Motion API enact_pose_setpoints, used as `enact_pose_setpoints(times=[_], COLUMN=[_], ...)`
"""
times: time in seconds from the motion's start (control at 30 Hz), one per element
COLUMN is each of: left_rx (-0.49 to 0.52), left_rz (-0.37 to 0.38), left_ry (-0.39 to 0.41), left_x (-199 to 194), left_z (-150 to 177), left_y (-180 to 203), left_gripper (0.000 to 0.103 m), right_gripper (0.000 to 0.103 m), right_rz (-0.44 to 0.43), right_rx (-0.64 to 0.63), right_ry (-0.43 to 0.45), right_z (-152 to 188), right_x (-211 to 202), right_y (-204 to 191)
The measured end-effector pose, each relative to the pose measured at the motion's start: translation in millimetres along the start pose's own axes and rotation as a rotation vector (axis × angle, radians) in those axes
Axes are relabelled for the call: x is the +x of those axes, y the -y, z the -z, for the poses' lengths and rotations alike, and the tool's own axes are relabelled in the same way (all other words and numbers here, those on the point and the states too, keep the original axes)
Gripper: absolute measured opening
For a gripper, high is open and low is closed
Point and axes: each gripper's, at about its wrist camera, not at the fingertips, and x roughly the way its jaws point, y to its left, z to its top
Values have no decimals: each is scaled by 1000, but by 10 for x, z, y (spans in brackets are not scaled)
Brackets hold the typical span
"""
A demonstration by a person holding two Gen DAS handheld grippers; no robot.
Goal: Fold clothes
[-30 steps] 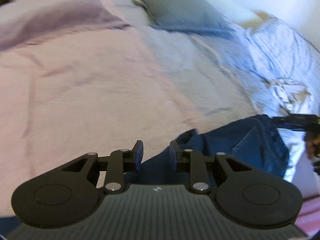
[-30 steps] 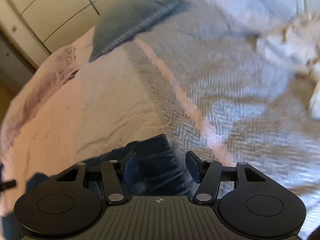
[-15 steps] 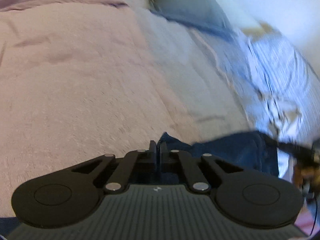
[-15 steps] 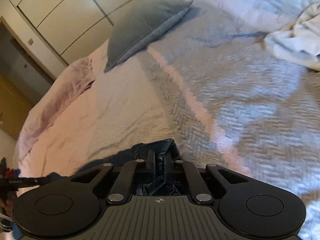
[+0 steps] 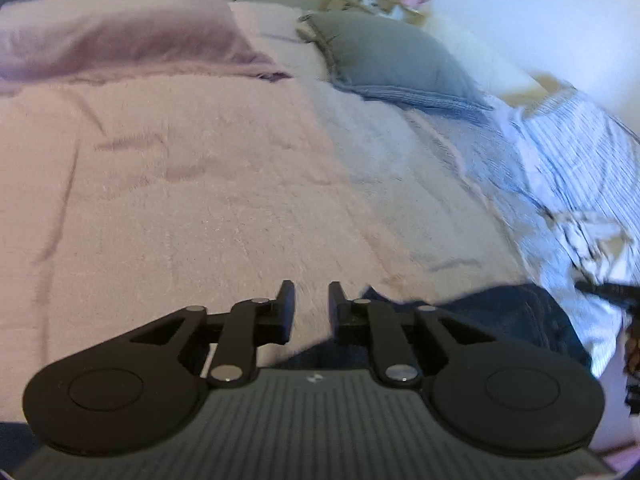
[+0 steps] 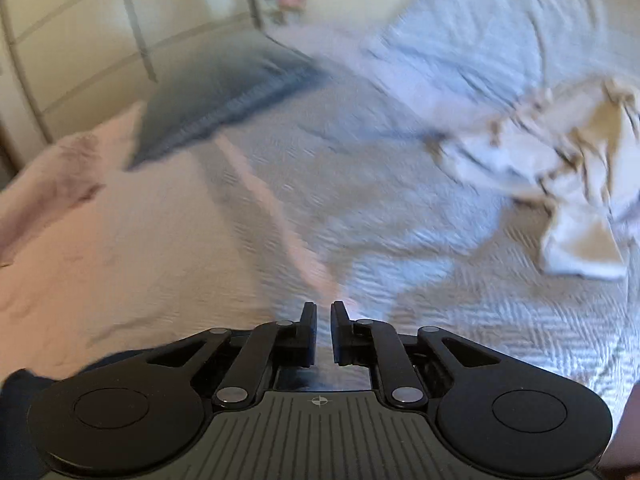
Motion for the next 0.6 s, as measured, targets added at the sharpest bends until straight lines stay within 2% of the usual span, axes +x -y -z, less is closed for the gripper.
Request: enact_pose_setpoints(times=[0.07,0.1,0.13,0.23,0.27,0.33,0.43,0.5,0.57,0.6], left_rx=[68,103,138,263,237,173,126,46,36,61], left_rz=[26,39,51,-24,-8,23,-7,-23,-38,-45], left_ry=[-21,-33,-45,-50,-49,-32,29,37,40,39], left_x=[28,56,84,445,497,464,179,-59,-269,-366], left_z=[111,168,226,422,441,447,454,510,618,707], left_y=[111,166,222,167,84,-47,-106,-193,-209,-202], left_gripper=[10,12,12,14,14,14,13,12,12,12], right_gripper=[33,46,47,47,47,61,61,61,61,61], right_rz=[-40,-57,-73,-70,-66,-58,-45,-36,-28,-23], right_rx=[-77,-123,-170,-190,-187,-182,-175,-170,-165,-162], right_ry=[6,-3,-17,-25,-25,-25,-25,-25,-25,-25], right_z=[133,223,326,460,492,555,650,714,777,809], right_x=[-95,-93,-48,-94,-122,-179,-265,-321,-378,-407], right_y=[-228,-340,-439,-465,-454,-433,-400,-378,-357,-346])
